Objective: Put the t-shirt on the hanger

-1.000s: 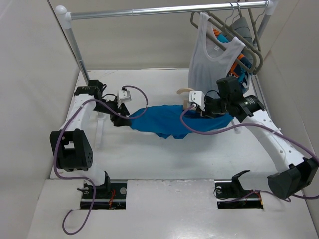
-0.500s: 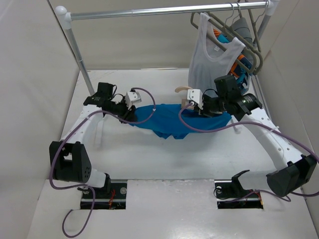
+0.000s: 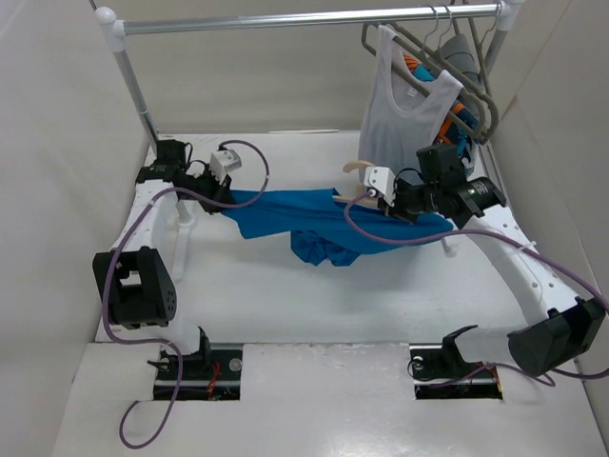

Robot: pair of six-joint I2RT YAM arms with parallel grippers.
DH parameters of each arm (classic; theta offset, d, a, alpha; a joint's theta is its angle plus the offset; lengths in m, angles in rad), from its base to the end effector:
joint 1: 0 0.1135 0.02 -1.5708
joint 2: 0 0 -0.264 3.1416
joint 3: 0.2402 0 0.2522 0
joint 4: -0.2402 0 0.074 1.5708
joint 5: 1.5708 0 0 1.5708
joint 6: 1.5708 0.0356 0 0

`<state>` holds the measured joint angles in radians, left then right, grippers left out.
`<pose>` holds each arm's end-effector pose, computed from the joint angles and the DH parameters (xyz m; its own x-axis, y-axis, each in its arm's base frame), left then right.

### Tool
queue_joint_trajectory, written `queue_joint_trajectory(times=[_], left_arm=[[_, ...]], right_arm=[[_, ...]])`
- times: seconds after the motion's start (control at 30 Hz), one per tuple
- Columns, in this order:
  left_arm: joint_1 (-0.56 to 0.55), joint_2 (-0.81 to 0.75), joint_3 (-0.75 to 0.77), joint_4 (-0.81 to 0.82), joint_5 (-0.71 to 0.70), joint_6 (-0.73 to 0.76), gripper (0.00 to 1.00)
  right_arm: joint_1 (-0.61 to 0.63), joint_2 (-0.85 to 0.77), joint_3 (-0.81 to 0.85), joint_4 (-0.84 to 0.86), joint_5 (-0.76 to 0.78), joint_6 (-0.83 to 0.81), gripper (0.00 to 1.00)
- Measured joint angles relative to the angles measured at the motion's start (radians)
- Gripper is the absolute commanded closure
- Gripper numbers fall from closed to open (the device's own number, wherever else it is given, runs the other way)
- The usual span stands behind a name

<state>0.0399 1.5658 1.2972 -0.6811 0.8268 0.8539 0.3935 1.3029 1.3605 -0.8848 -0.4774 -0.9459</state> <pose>0.3287 -0.0131 0.2905 -0.2318 0.5017 -0.8334 0.8759 0.4803 0.0455 0.2364 0.1158 0.3643 0.1115 -0.7337 -0.6703 -0.9186 0.1813 -0.3512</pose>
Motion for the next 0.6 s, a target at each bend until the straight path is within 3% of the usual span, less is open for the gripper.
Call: queue_joint_trajectory(times=[0.17,0.53,0.6], left_arm=[[0.044,0.017,0.032,-0.014,-0.034,0.001,1.00],[0.005,0.028,-0.031,0.001,-0.085,-0.014,1.00],[-0.017,0.027,-0.041,0.013,-0.092,-0.021,0.94]], right_arm=[[-0.024,-0.005,0.023,-0.056,0.039,-0.016,1.00],[-0.020,-0.045,0.211,-0.196,0.000,-0.084,1.00],[-0.012,-0.046,0.244,-0.218,-0.011,-0.081,1.00]])
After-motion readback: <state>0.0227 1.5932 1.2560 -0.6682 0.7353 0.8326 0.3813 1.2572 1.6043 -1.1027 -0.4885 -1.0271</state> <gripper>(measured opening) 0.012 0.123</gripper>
